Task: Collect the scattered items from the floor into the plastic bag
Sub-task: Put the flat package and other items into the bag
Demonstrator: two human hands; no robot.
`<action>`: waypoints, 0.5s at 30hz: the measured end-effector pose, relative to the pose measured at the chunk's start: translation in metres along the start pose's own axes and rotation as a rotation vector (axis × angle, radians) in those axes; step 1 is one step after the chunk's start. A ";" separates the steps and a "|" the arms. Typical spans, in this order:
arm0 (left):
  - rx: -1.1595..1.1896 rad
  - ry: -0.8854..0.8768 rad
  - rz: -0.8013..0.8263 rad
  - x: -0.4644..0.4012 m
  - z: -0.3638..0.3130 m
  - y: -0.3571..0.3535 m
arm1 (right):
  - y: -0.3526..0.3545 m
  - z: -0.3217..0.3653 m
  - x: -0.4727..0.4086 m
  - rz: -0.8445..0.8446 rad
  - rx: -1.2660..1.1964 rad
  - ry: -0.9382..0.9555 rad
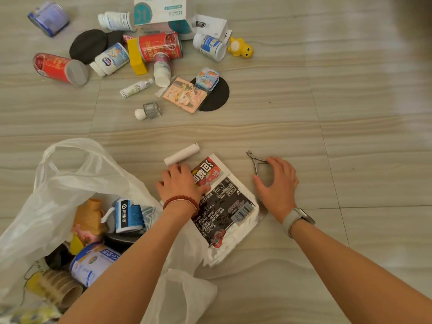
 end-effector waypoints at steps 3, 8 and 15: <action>-0.052 -0.026 0.023 -0.001 -0.009 -0.001 | -0.001 -0.002 0.000 -0.002 0.005 -0.004; 0.102 -0.035 0.117 0.000 -0.014 -0.004 | 0.003 -0.002 -0.003 0.058 -0.083 -0.045; 0.276 -0.304 -0.087 0.035 -0.030 0.057 | 0.026 0.024 -0.006 0.024 -0.605 -0.260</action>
Point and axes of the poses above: each hand's wrist, its own x-axis away from the middle knuckle, its own y-axis out of the back of the hand, z = x × y, the point moved 9 cm from there along -x, towards the middle knuckle, and after that the axes turned 14 degrees about -x, right-handed, at the moved point
